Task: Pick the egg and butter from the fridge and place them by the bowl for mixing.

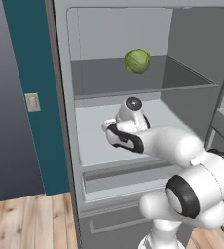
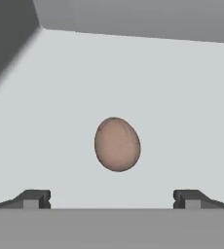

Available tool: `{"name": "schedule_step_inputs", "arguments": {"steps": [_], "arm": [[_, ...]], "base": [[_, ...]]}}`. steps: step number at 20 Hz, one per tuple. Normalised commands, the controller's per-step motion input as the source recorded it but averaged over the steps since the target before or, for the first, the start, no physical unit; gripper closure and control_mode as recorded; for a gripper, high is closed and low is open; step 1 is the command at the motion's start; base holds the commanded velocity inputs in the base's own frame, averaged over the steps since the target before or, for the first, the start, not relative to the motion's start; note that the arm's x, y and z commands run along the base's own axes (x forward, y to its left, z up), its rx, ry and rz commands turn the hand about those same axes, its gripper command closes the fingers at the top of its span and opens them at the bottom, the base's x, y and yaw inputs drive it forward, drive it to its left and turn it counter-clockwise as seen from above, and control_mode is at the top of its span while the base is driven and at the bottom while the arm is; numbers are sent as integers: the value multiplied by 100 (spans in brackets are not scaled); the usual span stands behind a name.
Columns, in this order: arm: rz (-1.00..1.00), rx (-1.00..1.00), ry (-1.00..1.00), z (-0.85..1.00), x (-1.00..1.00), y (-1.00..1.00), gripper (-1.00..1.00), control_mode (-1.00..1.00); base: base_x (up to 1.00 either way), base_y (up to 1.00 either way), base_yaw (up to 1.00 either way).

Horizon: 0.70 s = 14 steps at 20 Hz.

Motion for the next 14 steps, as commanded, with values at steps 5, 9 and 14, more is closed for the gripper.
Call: {"name": "schedule_step_inputs", "arguments": {"steps": [5, 9, 14], "arm": [[0, -7, 0, -14, 28, 0, -100, -100], [0, 0, 0, -15, 34, 1, -100, -100], [0, 0, 0, -18, 18, 6, -100, -100]], "base": [[0, 0, 0], [0, 0, 0], [0, 0, 0]]}}
